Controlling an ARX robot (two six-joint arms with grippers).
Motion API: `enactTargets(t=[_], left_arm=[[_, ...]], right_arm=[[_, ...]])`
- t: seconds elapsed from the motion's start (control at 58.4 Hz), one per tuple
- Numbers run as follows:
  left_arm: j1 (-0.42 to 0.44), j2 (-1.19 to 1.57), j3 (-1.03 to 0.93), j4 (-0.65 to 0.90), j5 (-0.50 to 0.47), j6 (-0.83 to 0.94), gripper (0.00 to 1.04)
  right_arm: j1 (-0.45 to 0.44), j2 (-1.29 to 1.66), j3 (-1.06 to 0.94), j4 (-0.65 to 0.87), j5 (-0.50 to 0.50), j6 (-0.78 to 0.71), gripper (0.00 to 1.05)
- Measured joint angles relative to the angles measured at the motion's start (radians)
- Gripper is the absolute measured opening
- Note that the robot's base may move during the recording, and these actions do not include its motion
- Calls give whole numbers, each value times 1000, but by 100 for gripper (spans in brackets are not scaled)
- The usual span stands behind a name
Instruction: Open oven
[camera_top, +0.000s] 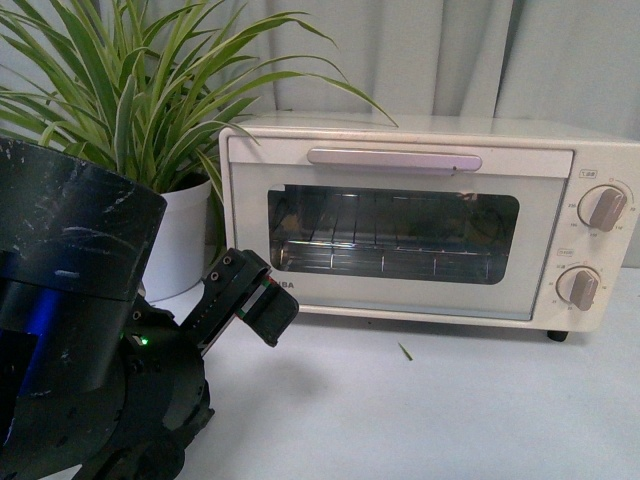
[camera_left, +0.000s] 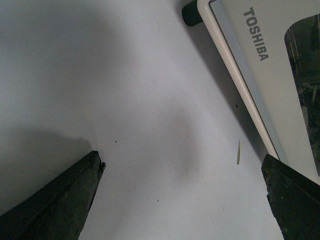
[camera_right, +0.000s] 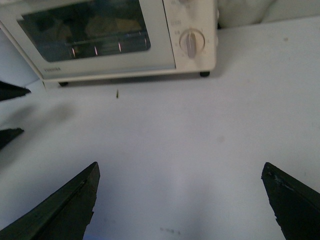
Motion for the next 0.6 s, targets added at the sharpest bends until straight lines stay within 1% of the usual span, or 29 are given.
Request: enactTargets(t=[0.12,0.137,0.223,0.394,0.445,0.6], left_arm=[[0,0,0,0,-6,1,98],[0,0,0,0,-6,1,98],[0,0,0,0,-6,1,98],[-2,0,0,0,-7,1,98],[-6,0,2,-3,-10,1,98],[-16,3,3,-4,-21,2,98]], right_arm=[[131,257,137,198,118,20,95],[160,315,171,236,155,21,95],[233,469,272,298,240,24,95],[325,723,481,301,363,41,95],[346,824,580,258,383,71,95],[373,988,744,174,446,127,95]])
